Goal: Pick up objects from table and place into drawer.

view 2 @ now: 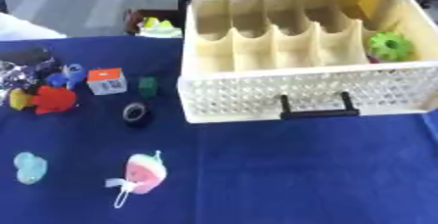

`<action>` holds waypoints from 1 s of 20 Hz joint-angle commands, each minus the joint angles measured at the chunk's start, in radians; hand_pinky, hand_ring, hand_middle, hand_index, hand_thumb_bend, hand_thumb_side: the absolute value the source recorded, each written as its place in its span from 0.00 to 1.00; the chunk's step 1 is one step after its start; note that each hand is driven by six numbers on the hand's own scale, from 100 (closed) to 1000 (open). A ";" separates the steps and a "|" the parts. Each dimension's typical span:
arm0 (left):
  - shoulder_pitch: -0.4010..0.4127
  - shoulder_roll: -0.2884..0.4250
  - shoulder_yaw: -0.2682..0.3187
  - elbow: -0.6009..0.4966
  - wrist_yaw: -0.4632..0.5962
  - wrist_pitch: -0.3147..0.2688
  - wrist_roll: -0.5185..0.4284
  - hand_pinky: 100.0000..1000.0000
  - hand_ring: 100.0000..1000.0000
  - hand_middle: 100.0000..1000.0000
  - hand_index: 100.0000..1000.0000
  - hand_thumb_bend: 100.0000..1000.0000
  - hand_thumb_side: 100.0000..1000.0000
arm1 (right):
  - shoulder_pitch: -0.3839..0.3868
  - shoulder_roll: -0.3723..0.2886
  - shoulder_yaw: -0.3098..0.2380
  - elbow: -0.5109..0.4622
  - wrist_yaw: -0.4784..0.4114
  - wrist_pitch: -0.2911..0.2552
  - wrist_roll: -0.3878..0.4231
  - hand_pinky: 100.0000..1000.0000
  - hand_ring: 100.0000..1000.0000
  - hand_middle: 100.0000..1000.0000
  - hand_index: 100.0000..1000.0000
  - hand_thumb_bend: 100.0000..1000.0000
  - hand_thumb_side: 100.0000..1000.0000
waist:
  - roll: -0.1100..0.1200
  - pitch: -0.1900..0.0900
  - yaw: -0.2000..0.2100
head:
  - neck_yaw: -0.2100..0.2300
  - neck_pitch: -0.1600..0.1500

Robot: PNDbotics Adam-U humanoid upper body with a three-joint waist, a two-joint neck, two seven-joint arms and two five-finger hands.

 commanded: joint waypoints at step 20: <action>-0.064 0.021 -0.010 -0.145 0.238 -0.059 -0.089 0.07 0.31 0.26 0.41 0.00 0.17 | 0.026 -0.002 -0.011 -0.011 -0.001 0.011 -0.004 0.55 0.40 0.28 0.66 0.00 1.00 | -0.019 -0.101 0.040 | -0.014 0.051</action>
